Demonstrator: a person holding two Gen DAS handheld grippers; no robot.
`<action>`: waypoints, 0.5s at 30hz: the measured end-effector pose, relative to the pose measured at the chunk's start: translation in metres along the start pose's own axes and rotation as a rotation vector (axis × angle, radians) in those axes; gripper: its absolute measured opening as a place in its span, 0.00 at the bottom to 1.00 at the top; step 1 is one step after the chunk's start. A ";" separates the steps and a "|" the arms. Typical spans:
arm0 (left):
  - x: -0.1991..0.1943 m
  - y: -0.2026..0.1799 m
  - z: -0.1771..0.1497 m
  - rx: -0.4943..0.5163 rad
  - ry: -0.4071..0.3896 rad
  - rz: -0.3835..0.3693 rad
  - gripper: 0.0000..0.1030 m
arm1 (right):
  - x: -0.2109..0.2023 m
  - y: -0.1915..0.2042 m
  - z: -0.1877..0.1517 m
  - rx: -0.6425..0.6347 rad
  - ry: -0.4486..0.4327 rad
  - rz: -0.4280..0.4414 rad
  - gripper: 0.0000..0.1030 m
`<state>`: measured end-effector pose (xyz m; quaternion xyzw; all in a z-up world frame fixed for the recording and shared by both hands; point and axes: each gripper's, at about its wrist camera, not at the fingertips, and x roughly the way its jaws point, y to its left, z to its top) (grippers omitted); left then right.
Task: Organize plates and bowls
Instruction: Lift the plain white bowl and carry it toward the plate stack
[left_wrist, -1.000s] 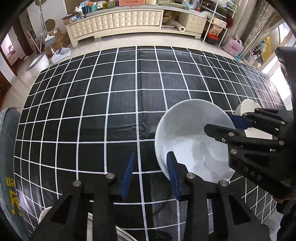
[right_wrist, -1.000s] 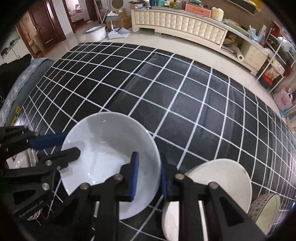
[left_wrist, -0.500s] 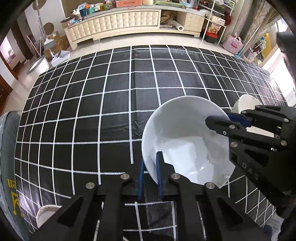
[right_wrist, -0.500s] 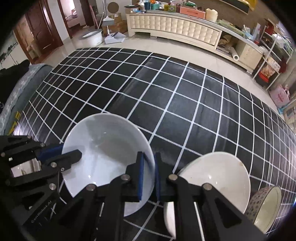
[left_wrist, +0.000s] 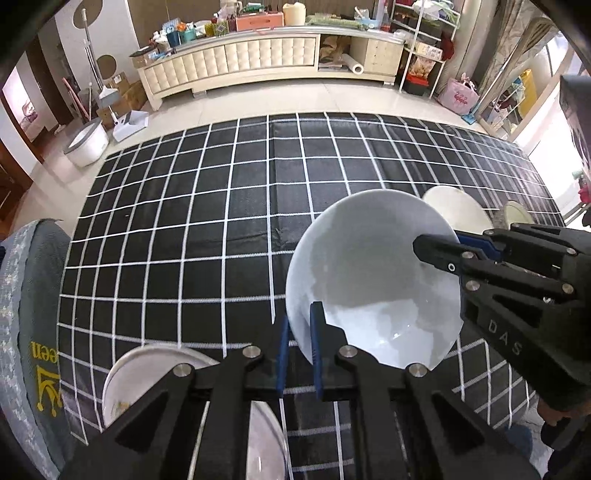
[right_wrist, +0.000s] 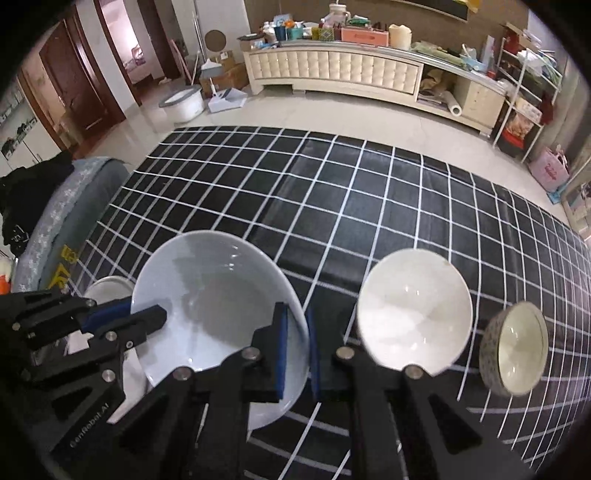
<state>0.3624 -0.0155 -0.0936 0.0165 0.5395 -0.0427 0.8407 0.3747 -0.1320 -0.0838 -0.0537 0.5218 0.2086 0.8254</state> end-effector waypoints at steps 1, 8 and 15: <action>-0.007 0.000 -0.004 -0.002 -0.004 -0.002 0.09 | -0.004 0.003 -0.004 -0.001 -0.001 -0.001 0.13; -0.042 -0.001 -0.038 -0.016 -0.010 -0.005 0.09 | -0.025 0.020 -0.034 0.023 -0.002 0.020 0.13; -0.052 0.000 -0.077 -0.005 0.010 -0.007 0.09 | -0.024 0.028 -0.071 0.075 0.028 0.035 0.13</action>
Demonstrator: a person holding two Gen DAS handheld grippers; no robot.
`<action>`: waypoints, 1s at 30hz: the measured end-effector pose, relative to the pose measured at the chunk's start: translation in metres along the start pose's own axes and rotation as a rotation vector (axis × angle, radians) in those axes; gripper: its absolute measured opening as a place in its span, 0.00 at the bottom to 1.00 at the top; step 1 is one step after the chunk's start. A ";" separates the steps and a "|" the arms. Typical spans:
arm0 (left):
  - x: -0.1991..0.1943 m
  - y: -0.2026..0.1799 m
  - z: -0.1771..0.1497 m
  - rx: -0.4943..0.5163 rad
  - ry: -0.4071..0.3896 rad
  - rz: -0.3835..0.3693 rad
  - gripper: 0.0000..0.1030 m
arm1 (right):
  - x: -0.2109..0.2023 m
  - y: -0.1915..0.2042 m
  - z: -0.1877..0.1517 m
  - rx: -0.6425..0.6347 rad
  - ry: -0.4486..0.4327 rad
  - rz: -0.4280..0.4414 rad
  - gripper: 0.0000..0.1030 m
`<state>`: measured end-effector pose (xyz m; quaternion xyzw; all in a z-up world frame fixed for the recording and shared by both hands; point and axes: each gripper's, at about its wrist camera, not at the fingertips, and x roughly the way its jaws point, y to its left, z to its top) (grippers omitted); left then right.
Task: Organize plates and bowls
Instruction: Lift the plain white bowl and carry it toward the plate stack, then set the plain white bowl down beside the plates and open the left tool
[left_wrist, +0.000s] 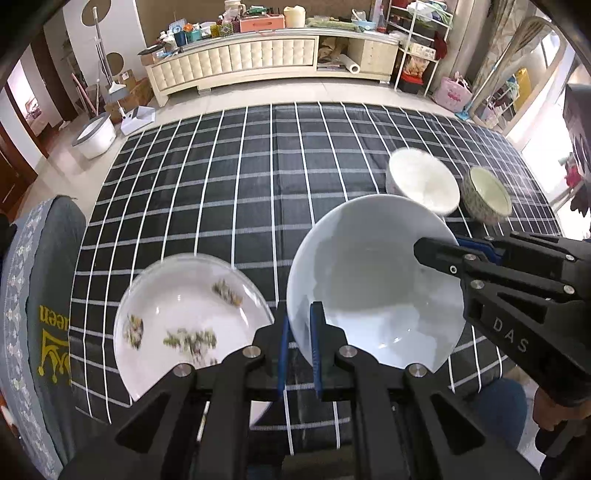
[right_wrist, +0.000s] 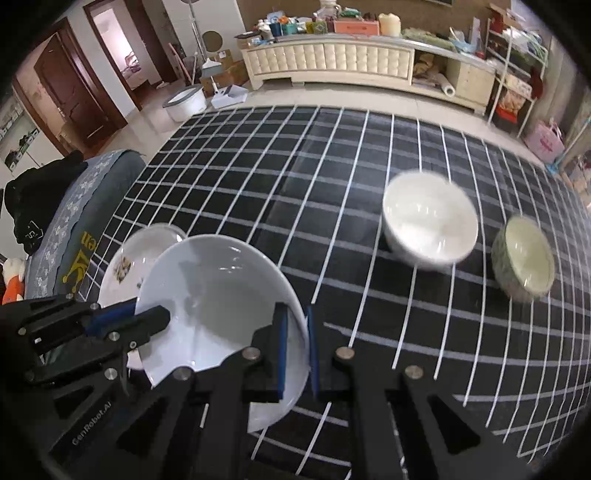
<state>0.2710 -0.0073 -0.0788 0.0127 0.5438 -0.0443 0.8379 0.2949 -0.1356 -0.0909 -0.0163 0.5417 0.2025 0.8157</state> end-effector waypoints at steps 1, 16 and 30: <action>0.001 0.000 -0.004 0.000 0.005 -0.005 0.09 | 0.003 0.000 -0.006 0.011 0.009 0.001 0.13; 0.044 -0.008 -0.053 0.000 0.096 -0.020 0.09 | 0.050 -0.012 -0.048 0.122 0.127 0.020 0.13; 0.063 -0.006 -0.050 0.012 0.110 -0.031 0.09 | 0.054 -0.017 -0.046 0.156 0.126 0.007 0.13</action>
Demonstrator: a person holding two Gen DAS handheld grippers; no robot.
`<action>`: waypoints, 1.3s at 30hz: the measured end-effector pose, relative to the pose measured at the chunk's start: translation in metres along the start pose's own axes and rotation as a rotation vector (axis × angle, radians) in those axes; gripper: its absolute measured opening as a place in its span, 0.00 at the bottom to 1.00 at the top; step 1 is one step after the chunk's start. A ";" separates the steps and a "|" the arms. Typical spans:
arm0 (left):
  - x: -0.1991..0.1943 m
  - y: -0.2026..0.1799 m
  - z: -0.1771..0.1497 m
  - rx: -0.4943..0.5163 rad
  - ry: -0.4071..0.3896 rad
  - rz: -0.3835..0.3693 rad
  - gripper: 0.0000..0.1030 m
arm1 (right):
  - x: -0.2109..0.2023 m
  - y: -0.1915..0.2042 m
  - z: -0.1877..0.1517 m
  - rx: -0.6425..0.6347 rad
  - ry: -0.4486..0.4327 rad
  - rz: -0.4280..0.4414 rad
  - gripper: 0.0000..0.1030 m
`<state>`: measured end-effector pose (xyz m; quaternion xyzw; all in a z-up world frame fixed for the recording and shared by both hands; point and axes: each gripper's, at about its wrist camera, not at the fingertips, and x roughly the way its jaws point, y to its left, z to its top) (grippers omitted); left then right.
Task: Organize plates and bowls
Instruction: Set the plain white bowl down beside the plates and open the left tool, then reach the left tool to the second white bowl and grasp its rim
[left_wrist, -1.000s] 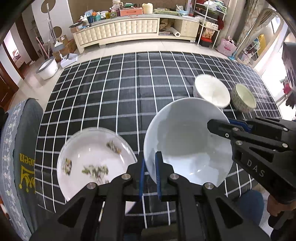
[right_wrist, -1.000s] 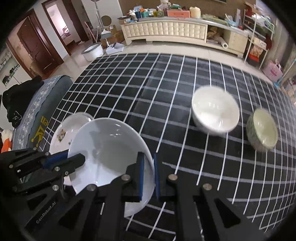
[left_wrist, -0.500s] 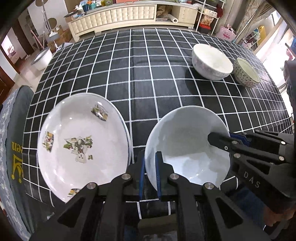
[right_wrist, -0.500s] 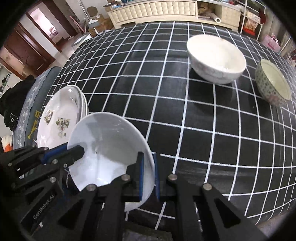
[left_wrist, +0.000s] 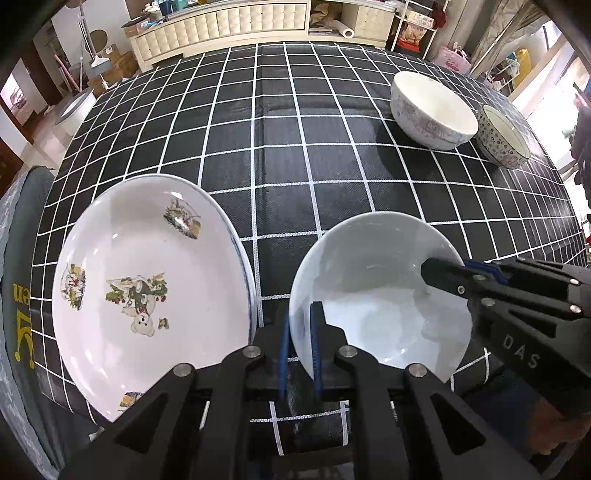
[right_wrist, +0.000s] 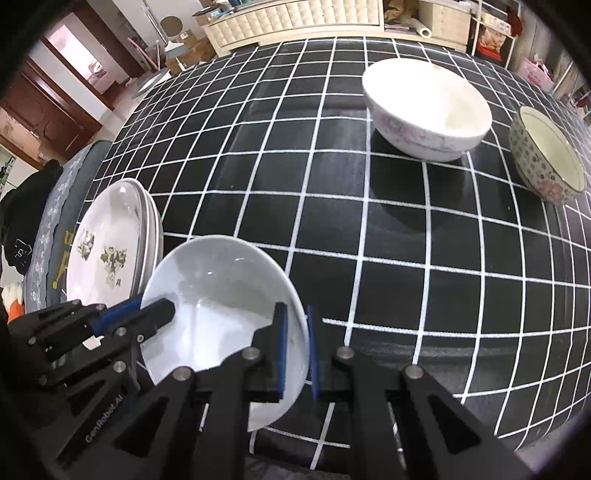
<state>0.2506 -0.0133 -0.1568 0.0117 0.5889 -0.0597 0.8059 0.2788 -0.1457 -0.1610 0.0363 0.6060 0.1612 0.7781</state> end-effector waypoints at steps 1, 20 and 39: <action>0.000 0.000 0.000 0.000 -0.003 -0.003 0.09 | -0.001 -0.001 0.000 0.009 0.000 -0.003 0.13; -0.062 -0.010 0.005 0.028 -0.161 0.040 0.34 | -0.068 -0.024 0.002 0.060 -0.119 -0.035 0.20; -0.089 -0.081 0.084 0.138 -0.270 0.037 0.64 | -0.110 -0.079 0.064 0.022 -0.226 -0.091 0.60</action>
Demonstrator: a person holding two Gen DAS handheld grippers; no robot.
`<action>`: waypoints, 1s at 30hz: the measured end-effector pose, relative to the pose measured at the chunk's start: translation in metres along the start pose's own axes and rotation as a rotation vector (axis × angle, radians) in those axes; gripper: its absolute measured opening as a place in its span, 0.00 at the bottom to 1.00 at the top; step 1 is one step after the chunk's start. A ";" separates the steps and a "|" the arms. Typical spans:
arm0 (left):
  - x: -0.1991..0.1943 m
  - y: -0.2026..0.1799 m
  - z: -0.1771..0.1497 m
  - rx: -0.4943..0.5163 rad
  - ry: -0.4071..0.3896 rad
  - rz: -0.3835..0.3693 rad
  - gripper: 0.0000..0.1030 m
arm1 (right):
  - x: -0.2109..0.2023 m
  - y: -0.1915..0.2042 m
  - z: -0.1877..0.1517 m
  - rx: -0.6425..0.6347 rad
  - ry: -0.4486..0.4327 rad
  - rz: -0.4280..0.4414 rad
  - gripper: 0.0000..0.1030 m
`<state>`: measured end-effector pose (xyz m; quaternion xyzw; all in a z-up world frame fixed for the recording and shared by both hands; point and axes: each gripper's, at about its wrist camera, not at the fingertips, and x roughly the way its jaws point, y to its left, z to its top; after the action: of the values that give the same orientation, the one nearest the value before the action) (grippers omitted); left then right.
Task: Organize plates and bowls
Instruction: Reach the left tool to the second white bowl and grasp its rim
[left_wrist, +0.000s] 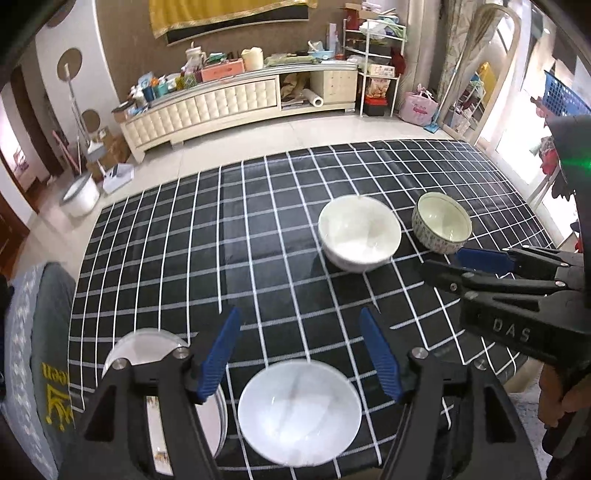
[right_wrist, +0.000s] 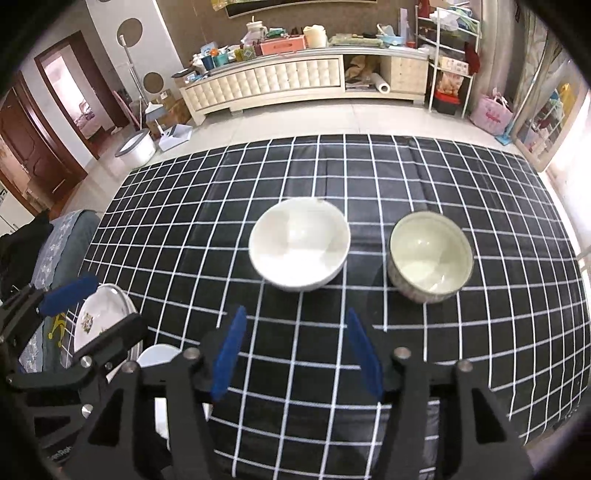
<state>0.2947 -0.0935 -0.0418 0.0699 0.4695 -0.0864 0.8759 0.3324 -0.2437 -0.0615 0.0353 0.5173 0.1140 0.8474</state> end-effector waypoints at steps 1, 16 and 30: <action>0.002 -0.003 0.006 0.005 -0.002 0.004 0.64 | 0.002 -0.002 0.002 -0.001 0.002 -0.001 0.61; 0.065 -0.009 0.062 -0.010 0.081 0.000 0.71 | 0.051 -0.027 0.043 0.005 0.031 -0.043 0.68; 0.135 0.005 0.079 -0.080 0.177 0.005 0.71 | 0.099 -0.037 0.054 -0.004 0.094 -0.098 0.68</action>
<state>0.4337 -0.1165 -0.1112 0.0435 0.5479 -0.0590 0.8333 0.4294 -0.2534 -0.1288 0.0025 0.5575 0.0749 0.8268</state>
